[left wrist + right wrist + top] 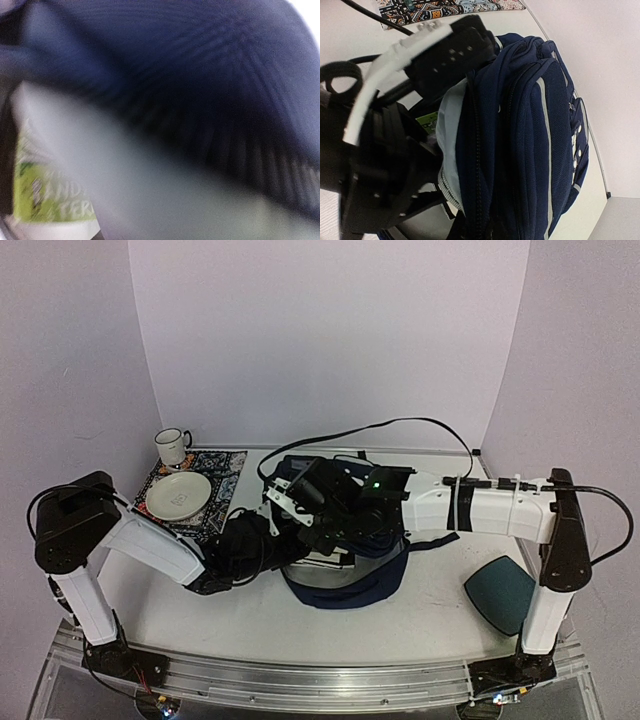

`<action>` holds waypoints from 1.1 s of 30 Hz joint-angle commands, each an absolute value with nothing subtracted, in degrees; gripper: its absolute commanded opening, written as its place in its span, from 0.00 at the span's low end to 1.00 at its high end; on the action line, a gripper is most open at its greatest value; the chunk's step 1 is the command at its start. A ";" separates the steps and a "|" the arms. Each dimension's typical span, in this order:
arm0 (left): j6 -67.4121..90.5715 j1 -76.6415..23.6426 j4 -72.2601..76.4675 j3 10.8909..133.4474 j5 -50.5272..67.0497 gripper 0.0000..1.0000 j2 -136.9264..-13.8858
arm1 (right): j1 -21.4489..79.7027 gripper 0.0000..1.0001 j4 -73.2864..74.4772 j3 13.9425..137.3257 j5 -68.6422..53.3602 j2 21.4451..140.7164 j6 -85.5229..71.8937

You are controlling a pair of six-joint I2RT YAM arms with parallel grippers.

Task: Pack the student bag
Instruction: Place the book in the largest pocket of the bag.

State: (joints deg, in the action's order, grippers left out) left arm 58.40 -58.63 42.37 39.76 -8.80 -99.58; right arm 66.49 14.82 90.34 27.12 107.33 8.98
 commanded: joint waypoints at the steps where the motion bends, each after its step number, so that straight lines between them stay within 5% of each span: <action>1: 54.18 -58.72 43.52 46.42 -6.10 0.34 -103.25 | 67.29 0.00 9.50 90.44 30.01 104.30 9.72; 8: 52.65 -58.71 41.95 40.48 -6.54 0.72 -97.56 | 64.87 0.00 8.75 85.46 29.45 101.21 8.66; 14: 47.33 -58.78 36.09 35.65 -4.48 0.90 -87.96 | 63.13 0.00 8.26 82.02 28.17 98.70 8.29; 24: 40.65 -57.21 21.02 30.30 -6.71 0.85 -71.22 | 58.10 0.00 8.26 71.93 22.66 93.43 5.81; 33: 40.65 -45.93 17.31 36.31 4.86 0.82 -78.41 | 52.13 0.00 7.87 60.75 21.21 88.07 3.17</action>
